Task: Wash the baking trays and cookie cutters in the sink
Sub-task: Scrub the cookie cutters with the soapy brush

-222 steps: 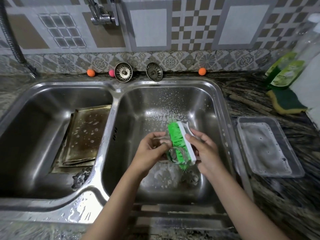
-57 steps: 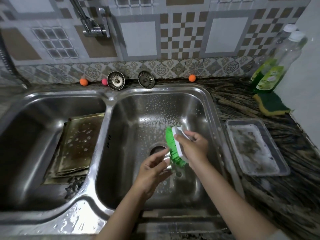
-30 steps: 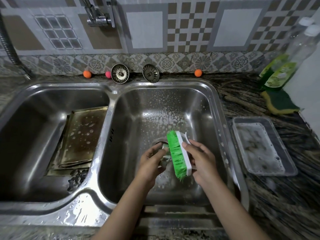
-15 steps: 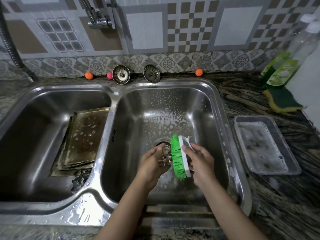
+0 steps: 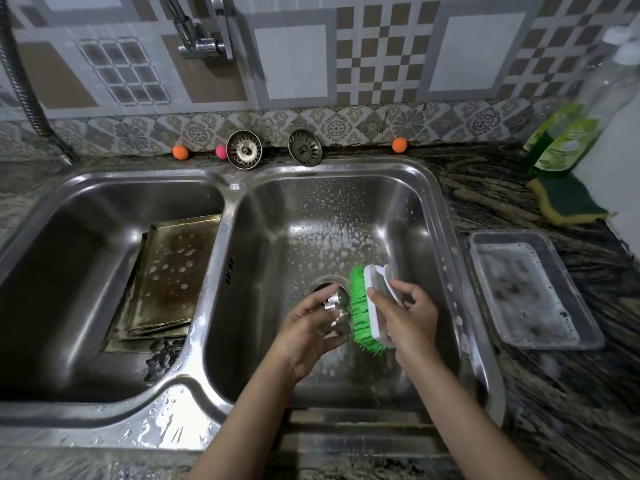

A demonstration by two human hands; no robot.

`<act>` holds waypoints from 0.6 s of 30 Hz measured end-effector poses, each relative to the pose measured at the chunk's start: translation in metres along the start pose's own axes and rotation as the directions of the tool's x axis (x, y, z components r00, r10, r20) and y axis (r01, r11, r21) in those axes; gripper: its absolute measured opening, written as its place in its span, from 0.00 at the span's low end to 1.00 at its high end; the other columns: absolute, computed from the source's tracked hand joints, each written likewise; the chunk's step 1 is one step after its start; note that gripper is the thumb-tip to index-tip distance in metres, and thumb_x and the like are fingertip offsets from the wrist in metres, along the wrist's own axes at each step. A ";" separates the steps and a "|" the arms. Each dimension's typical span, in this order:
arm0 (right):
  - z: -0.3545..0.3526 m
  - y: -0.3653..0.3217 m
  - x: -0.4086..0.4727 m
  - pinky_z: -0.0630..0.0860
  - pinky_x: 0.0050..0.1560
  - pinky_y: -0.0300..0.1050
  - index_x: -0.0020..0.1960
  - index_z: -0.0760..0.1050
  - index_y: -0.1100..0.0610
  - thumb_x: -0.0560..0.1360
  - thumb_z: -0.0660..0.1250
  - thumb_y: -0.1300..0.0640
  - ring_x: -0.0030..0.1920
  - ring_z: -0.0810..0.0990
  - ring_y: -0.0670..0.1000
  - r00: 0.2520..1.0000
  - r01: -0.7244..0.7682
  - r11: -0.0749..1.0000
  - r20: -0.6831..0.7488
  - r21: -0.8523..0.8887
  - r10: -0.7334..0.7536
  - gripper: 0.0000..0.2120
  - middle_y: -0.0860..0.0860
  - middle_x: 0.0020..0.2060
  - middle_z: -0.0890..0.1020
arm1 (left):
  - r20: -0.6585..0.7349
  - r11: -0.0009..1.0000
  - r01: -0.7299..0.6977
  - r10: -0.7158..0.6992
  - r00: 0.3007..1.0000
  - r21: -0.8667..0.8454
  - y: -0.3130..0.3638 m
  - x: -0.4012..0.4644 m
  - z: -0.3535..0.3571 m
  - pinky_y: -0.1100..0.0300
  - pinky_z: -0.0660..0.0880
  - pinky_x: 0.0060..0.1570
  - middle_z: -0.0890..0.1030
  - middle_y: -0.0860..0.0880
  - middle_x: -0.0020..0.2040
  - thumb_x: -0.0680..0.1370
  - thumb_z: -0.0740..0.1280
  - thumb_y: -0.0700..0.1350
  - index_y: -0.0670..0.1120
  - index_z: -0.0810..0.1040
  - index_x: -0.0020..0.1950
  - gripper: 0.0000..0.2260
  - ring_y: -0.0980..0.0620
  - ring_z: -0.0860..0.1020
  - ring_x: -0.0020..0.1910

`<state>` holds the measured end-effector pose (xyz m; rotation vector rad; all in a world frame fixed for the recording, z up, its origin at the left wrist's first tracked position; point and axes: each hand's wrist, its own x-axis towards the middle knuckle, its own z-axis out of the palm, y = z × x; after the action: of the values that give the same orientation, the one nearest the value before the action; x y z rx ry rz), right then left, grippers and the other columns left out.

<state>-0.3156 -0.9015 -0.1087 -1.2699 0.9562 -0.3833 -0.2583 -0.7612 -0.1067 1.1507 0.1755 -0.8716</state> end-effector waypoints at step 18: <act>0.013 -0.003 0.016 0.81 0.39 0.47 0.51 0.78 0.54 0.66 0.78 0.57 0.43 0.84 0.53 0.990 -0.140 0.985 0.029 0.104 0.137 0.16 0.56 0.47 0.84 | -0.017 0.991 -0.049 0.051 0.999 0.124 -0.009 -0.008 -0.001 0.49 0.76 0.55 0.83 0.51 0.49 0.77 0.65 0.34 0.51 0.77 0.63 0.19 0.48 0.78 0.49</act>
<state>-0.2951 -0.9055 -0.1120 -1.1022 0.9867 -0.3068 -0.2697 -0.7573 -0.1097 1.2743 0.1102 -0.8358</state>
